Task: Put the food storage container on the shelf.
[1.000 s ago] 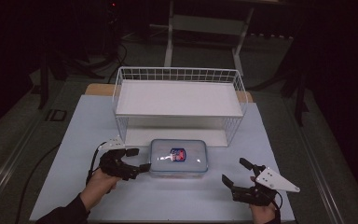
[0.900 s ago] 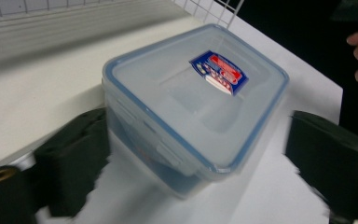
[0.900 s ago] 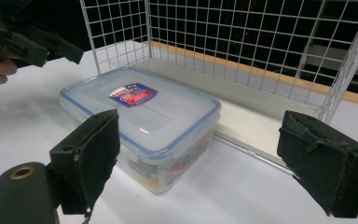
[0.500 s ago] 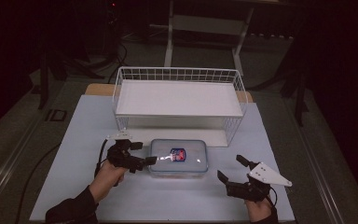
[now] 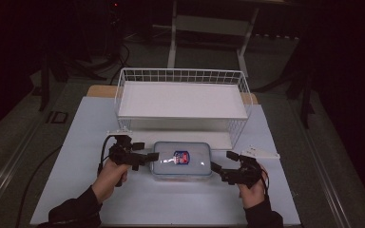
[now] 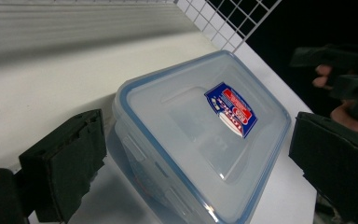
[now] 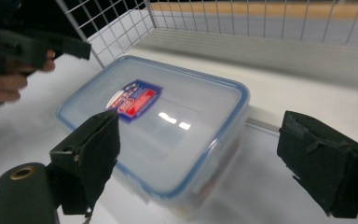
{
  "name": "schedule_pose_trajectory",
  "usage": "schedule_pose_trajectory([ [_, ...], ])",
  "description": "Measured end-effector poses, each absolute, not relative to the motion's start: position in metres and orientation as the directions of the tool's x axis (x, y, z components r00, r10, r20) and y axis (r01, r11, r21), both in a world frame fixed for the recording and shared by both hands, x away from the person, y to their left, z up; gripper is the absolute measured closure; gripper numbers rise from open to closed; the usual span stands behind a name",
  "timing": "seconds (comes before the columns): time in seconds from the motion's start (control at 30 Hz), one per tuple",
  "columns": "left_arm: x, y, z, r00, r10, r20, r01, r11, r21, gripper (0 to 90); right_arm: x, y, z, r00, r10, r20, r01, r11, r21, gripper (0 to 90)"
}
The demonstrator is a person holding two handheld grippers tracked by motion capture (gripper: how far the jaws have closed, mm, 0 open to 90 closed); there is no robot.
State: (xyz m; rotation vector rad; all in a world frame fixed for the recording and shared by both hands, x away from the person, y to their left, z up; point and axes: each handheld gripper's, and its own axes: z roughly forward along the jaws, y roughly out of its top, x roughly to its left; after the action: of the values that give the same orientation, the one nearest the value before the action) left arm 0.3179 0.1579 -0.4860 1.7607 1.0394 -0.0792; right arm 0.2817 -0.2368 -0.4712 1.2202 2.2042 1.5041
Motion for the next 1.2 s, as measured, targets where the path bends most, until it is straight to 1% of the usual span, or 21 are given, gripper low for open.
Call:
schedule_pose_trajectory([
  [0.07,0.319,0.157,-0.488,0.602,0.615,-0.509,0.689,-0.078,0.721,3.6,0.290,-0.233,-0.474,-0.624,0.714,0.319,0.559,0.123,0.820,10.3],
  [0.17,0.321,0.155,-0.491,0.575,0.627,-0.525,0.718,-0.079,0.692,4.7,0.303,-0.227,-0.481,-0.577,0.715,0.395,0.639,0.094,0.763,10.3],
  [0.2,0.321,0.155,-0.493,0.564,0.622,-0.542,0.732,-0.073,0.678,6.5,0.308,-0.225,-0.484,-0.562,0.708,0.427,0.670,0.087,0.738,11.0],
  [0.23,0.323,0.155,-0.495,0.556,0.626,-0.547,0.743,-0.081,0.664,6.5,0.308,-0.225,-0.484,-0.562,0.708,0.427,0.670,0.087,0.738,11.0],
  [0.33,0.327,0.156,-0.499,0.525,0.614,-0.590,0.775,-0.058,0.629,7.0,0.320,-0.222,-0.493,-0.500,0.704,0.505,0.741,0.046,0.670,13.4],
  [0.37,0.327,0.156,-0.501,0.515,0.603,-0.609,0.787,-0.051,0.615,10.7,0.324,-0.220,-0.499,-0.486,0.700,0.523,0.766,0.054,0.640,13.6],
  [0.43,0.329,0.158,-0.504,0.494,0.587,-0.642,0.807,-0.034,0.590,14.9,0.325,-0.219,-0.503,-0.484,0.697,0.529,0.780,0.070,0.622,14.9],
  [0.5,0.329,0.160,-0.507,0.469,0.579,-0.666,0.826,-0.021,0.563,15.0,0.325,-0.219,-0.505,-0.480,0.699,0.530,0.786,0.075,0.613,15.0],
  [0.53,0.329,0.160,-0.508,0.458,0.574,-0.679,0.834,-0.015,0.551,17.9,0.326,-0.218,-0.507,-0.470,0.696,0.544,0.798,0.071,0.598,19.6],
  [0.57,0.329,0.161,-0.510,0.450,0.571,-0.687,0.843,-0.016,0.538,17.9,0.326,-0.218,-0.507,-0.470,0.696,0.544,0.798,0.071,0.598,19.6],
  [0.6,0.330,0.160,-0.512,0.431,0.570,-0.699,0.856,-0.013,0.517,20.7,0.326,-0.218,-0.507,-0.465,0.696,0.547,0.803,0.071,0.592,21.2],
  [0.67,0.332,0.159,-0.517,0.408,0.567,-0.716,0.876,-0.023,0.482,23.0,0.328,-0.217,-0.508,-0.451,0.681,0.577,0.821,0.063,0.567,22.2],
  [0.7,0.333,0.159,-0.520,0.394,0.562,-0.727,0.885,-0.020,0.465,23.3,0.329,-0.218,-0.509,-0.442,0.672,0.594,0.829,0.053,0.557,24.8],
  [0.73,0.334,0.159,-0.522,0.387,0.560,-0.733,0.890,-0.020,0.455,23.5,0.330,-0.219,-0.510,-0.415,0.657,0.629,0.846,0.025,0.532,26.0],
  [0.77,0.335,0.158,-0.524,0.382,0.559,-0.736,0.895,-0.027,0.445,23.5,0.330,-0.219,-0.510,-0.415,0.657,0.629,0.846,0.025,0.532,26.0],
  [0.8,0.335,0.157,-0.526,0.372,0.558,-0.742,0.902,-0.026,0.432,24.8,0.331,-0.219,-0.512,-0.402,0.655,0.640,0.855,0.020,0.518,28.2],
  [0.83,0.335,0.156,-0.527,0.368,0.555,-0.746,0.906,-0.032,0.423,29.6,0.331,-0.219,-0.515,-0.380,0.647,0.661,0.872,0.012,0.490,28.2],
  [0.9,0.335,0.155,-0.528,0.373,0.527,-0.764,0.908,-0.038,0.417,35.2,0.332,-0.219,-0.516,-0.357,0.641,0.679,0.884,-0.002,0.467,28.0],
  [1.0,0.335,0.156,-0.526,0.370,0.532,-0.762,0.908,-0.036,0.416,37.7,0.333,-0.219,-0.515,-0.343,0.642,0.686,0.892,-0.007,0.453,29.1],
  [1.07,0.335,0.158,-0.529,0.343,0.514,-0.786,0.918,-0.008,0.396,41.6,0.333,-0.221,-0.514,-0.334,0.645,0.688,0.895,-0.011,0.445,32.9],
  [1.2,0.334,0.158,-0.530,0.343,0.512,-0.788,0.917,0.001,0.399,41.8,0.333,-0.223,-0.513,-0.320,0.642,0.697,0.900,-0.023,0.434,35.8],
])
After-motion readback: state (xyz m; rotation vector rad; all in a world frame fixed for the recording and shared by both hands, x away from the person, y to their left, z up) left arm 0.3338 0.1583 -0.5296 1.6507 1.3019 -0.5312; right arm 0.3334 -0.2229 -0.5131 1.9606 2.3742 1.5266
